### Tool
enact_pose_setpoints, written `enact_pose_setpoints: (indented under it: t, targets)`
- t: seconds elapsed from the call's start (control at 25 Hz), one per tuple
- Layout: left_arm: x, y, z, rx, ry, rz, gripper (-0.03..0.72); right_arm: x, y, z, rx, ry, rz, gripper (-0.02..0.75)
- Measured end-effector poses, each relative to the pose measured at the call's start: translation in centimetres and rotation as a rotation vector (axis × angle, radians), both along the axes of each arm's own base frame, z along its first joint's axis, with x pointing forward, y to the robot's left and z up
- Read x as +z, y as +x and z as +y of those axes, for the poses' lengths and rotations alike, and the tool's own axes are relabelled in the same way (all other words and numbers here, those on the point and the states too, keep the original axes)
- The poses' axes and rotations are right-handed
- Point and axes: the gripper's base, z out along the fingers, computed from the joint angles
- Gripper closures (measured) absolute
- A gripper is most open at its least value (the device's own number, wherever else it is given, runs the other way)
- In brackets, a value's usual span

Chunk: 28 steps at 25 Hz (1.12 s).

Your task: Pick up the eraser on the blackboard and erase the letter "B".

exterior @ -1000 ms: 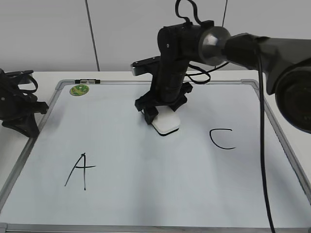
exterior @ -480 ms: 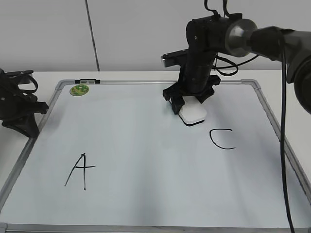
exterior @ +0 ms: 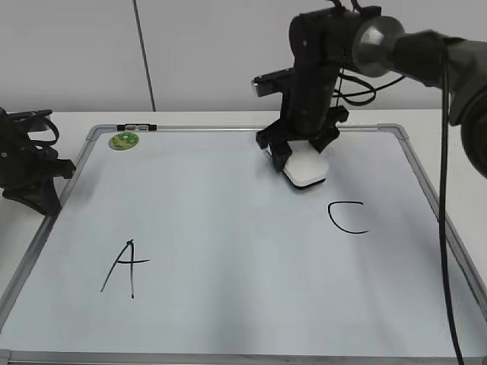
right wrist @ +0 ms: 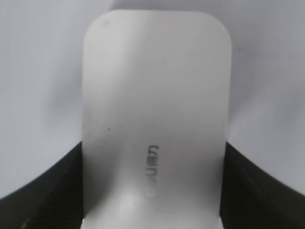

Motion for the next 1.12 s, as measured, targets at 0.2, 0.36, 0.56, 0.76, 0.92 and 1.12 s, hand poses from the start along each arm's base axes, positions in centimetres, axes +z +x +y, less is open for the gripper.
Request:
enact_pose_setpoints:
  t: [0.2,0.36,0.56,0.76,0.92,1.12]
  targets:
    - [0.0,0.0,0.0,0.000,0.000,0.000,0.678,5.3,-0.5,0.8,0.010,0.073,-0.093,0.186]
    - [0.0,0.0,0.0,0.000,0.000,0.000,0.678,8.0,-1.1,0.8,0.015,0.095,-0.138,0.186]
    - [0.0,0.0,0.0,0.000,0.000,0.000,0.678,11.3,-2.2,0.7,0.017,0.145,-0.180,0.186]
    - [0.0,0.0,0.0,0.000,0.000,0.000,0.678,15.7,-4.1,-0.1,0.023,0.175,-0.245,0.186]
    - [0.0,0.0,0.0,0.000,0.000,0.000,0.678,17.5,-6.7,-1.5,0.036,0.143,-0.247,0.186]
    - [0.0,0.0,0.0,0.000,0.000,0.000,0.678,17.5,-10.4,-4.5,0.011,0.088,-0.182,0.187]
